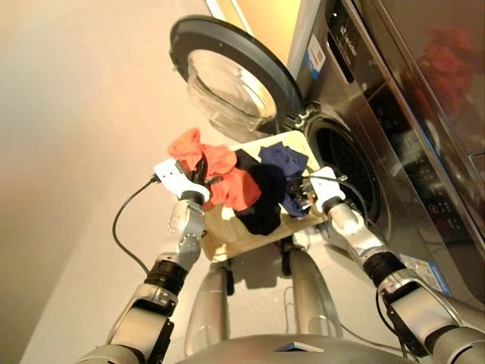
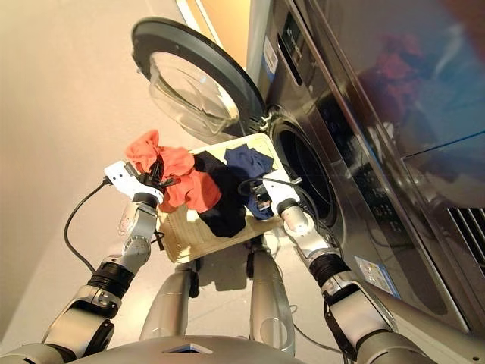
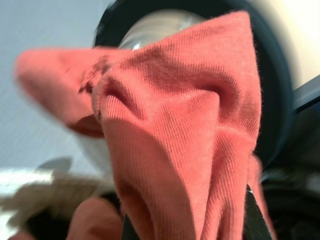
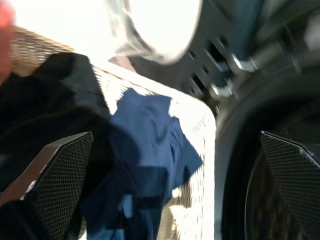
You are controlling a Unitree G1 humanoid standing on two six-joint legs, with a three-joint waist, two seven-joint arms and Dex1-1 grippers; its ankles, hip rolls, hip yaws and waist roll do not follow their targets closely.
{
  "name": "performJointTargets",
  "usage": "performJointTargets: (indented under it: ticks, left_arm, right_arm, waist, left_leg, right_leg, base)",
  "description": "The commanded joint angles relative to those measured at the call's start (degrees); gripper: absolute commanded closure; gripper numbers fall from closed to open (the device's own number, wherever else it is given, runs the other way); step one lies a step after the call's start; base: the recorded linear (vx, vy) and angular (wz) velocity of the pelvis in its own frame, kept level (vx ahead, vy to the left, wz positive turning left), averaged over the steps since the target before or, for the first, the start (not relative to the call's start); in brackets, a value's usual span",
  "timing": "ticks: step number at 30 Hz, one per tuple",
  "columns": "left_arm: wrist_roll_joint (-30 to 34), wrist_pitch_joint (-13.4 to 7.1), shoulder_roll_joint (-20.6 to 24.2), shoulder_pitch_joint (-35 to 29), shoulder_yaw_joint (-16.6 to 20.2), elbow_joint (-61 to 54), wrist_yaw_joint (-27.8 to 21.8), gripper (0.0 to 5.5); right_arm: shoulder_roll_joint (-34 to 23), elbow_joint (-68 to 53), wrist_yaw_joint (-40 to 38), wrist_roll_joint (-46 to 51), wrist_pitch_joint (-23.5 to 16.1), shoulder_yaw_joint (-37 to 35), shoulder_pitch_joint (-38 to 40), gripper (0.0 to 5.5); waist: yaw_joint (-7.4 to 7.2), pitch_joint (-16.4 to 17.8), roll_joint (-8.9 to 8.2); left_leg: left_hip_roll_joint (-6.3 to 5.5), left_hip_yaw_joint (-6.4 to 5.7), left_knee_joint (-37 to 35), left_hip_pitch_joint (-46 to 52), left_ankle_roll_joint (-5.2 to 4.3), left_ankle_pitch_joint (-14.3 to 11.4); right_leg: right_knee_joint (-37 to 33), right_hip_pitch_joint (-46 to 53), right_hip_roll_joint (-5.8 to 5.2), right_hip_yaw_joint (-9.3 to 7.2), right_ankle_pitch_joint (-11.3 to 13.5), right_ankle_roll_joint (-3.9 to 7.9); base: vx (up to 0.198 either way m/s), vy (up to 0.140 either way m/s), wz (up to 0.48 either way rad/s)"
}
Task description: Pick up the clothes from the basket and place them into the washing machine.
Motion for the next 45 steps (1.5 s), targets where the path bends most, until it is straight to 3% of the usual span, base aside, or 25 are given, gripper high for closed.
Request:
performJointTargets:
  ticks: [1, 6, 12, 23, 31, 33, 34, 37, 38, 39, 45]
  left_arm:
    - [-2.12, -2.24, 0.68, -1.18, -2.23, -6.53, -3.58, 5.5]
    - [-2.81, -2.22, -0.5, -3.04, -5.48, -7.89, -3.5, 5.5]
    - [-2.51, -2.31, -2.41, -4.71, -8.01, -6.89, -2.97, 5.5]
    - [-6.57, -1.83, -4.13, -6.3, -12.28, -10.48, -4.54, 5.5]
    - [3.63, -6.54, -4.19, -9.18, -5.95, -4.35, 3.9, 5.5]
    - [4.78, -7.37, -4.52, -10.82, -5.77, -2.17, 4.99, 5.5]
    - [6.38, -7.84, -3.99, -11.35, -5.25, -0.67, 6.32, 5.5]
    - [8.47, -8.64, -3.45, -13.21, -3.66, 2.05, 8.55, 5.5]
    - [7.79, -8.99, -3.42, -13.73, -3.21, 2.42, 8.94, 5.5]
    - [8.18, -9.58, -2.54, -14.04, -2.57, 1.76, 9.56, 5.5]
    - [8.32, -11.59, -2.87, -14.01, 0.79, 0.82, 12.38, 5.5]
  right_arm:
    - [-2.01, -7.24, 2.1, -4.46, -3.53, 3.62, -3.72, 0.0]
    - [-1.02, -9.09, 3.48, -5.65, -4.25, 7.54, -7.81, 0.0]
    - [1.62, -11.75, 6.97, -0.56, -4.91, 10.74, -11.05, 0.0]
    - [5.52, -9.17, 6.49, -1.55, -4.7, 13.49, -15.82, 0.0]
    - [5.52, -12.52, 2.59, -3.56, -5.47, 12.2, -15.24, 0.0]
    - [7.61, -9.63, 8.3, 3.07, -5.51, 14.45, -12.14, 0.0]
    - [8.2, -10.93, 4.84, 0.85, -6.19, 14.28, -13.71, 0.0]
    - [8.88, -11.33, 6.08, 1.59, -4.86, 16.2, -14.39, 0.0]
    - [8.84, -11.5, 6.13, 2.37, -4.81, 16.44, -14.48, 0.0]
    - [7.61, -9.82, 5.56, -5.15, -4.71, 19.14, -14.17, 0.0]
    - [4.74, -14.56, 5.72, -3.3, -5.36, 17.3, -11.98, 0.0]
  waist:
    - [-0.22, -1.28, 0.6]
    - [0.15, -1.66, 2.16]
    - [0.7, -1.68, 3.54]
    - [1.63, -1.77, 5.07]
    - [1.16, -1.51, 4.91]
    - [0.9, -1.42, 5.0]
    - [0.69, -1.45, 4.98]
    - [0.25, -1.64, 4.78]
    - [0.18, -1.73, 4.71]
    - [-0.03, -1.46, 4.74]
    - [-0.85, -1.53, 4.15]
  left_leg:
    - [0.21, 1.29, 3.64, 1.1, 0.86, -3.39]
    - [-0.29, 1.84, 2.5, 1.31, 1.08, -2.5]
    - [-0.57, 2.45, 1.52, 1.56, 1.13, -1.78]
    - [-1.0, 1.83, 1.34, 0.63, 1.09, -1.35]
    - [-0.86, 2.41, 0.91, 0.8, 0.91, -1.55]
    - [-0.9, 2.73, 0.72, 1.13, 1.0, -1.73]
    - [-0.79, 2.84, 0.78, 1.1, 0.98, -1.81]
    - [-0.7, 3.13, 0.55, 1.1, 0.99, -1.75]
    - [-0.71, 3.18, 0.49, 1.18, 0.98, -1.75]
    - [-0.58, 3.43, 0.66, 1.42, 0.89, -2.24]
    - [-0.65, 3.5, 0.95, 0.46, 0.86, -1.91]
  right_leg:
    - [-12.06, 4.8, -0.36, -0.21, 7.87, 3.52]
    - [-12.14, 4.2, -0.55, 0.3, 8.29, 3.82]
    - [-12.01, 3.36, -0.51, 0.88, 8.63, 3.97]
    - [-11.38, 1.88, -0.7, 0.99, 8.78, 4.05]
    - [-11.06, 0.94, -0.42, 1.4, 8.82, 4.13]
    - [-11.18, 0.96, -0.3, 1.52, 8.86, 4.06]
    - [-11.15, 0.75, -0.22, 1.73, 8.91, 4.08]
    - [-11.5, 0.51, -0.16, 1.95, 9.07, 3.99]
    - [-11.57, 0.56, -0.14, 2.03, 9.1, 3.96]
    - [-11.36, 0.64, 0.07, 2.14, 8.78, 3.97]
    - [-11.15, -0.42, 0.14, 2.44, 9.19, 3.94]
  base:
    - [0.0, 0.0, 0.0]
    - [0.0, 0.0, 0.0]
    - [0.0, 0.0, 0.0]
    - [0.0, 0.0, 0.0]
    - [0.0, 0.0, 0.0]
    - [0.0, 0.0, 0.0]
    - [0.0, 0.0, 0.0]
    - [0.0, 0.0, 0.0]
    - [0.0, 0.0, 0.0]
    - [0.0, 0.0, 0.0]
    - [0.0, 0.0, 0.0]
